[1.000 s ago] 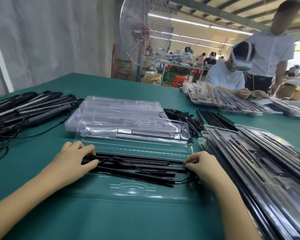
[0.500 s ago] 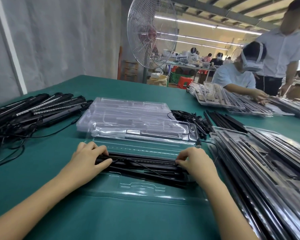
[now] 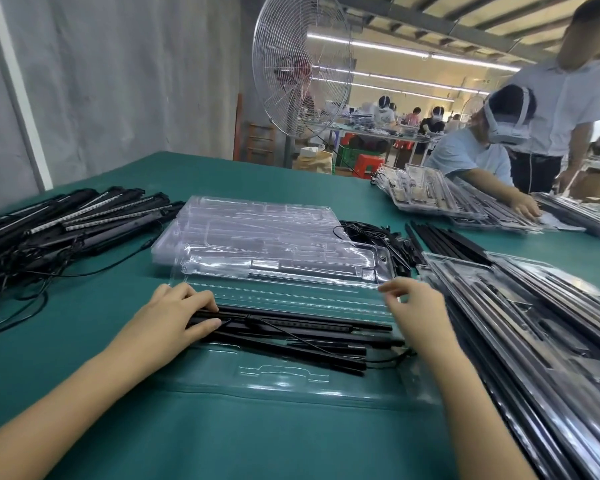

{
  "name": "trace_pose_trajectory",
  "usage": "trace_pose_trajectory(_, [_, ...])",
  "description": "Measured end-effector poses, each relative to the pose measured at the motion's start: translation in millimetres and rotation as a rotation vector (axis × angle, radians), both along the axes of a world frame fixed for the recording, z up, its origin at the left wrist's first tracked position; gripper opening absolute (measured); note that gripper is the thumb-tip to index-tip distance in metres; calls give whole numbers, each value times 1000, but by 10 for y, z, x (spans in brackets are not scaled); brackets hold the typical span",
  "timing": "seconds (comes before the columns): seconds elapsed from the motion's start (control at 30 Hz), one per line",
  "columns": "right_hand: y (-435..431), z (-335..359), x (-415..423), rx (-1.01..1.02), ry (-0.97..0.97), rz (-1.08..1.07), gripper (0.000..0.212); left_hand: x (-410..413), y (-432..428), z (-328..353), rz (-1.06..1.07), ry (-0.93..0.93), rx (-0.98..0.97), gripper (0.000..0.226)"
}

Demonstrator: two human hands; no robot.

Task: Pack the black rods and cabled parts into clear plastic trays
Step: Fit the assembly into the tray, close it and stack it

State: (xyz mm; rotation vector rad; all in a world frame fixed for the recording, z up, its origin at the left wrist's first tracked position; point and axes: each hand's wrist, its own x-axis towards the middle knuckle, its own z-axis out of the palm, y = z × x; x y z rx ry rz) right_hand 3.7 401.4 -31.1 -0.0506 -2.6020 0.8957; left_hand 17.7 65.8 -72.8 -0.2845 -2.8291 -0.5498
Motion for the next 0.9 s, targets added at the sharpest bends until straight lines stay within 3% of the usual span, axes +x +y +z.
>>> trace_pose_trajectory(0.17, [212, 251, -120, -18, 12, -174, 35, -11, 6, 24, -26, -23, -70, 20])
trace_pose_trajectory(0.4, [121, 412, -254, 333, -602, -59, 43, 47, 60, 96, 3, -38, -145, 26])
trace_pose_trajectory(0.47, [5, 432, -207, 318, -525, -72, 43, 73, 78, 98, 20, -18, -152, 28])
trace_pose_trajectory(0.53, [-222, 448, -97, 393, -278, -139, 35, 88, 89, 95, 22, -5, -134, 30])
trace_pose_trajectory(0.6, [-547, 436, 60, 298, -138, 85, 27, 90, 90, 91, 11, 4, -126, 32])
trace_pose_trajectory(0.7, [-1094, 341, 301, 114, -284, 541, 24, 82, 75, 77, 5, 20, -130, 33])
trace_pose_trajectory(0.83, [-1487, 60, 186, 396, -230, 517, 26, 92, 69, 63, 22, 43, -129, 33])
trace_pose_trajectory(0.9, [-1526, -20, 101, 398, -230, 514, 22, 96, 71, 65, 14, 48, -125, 34])
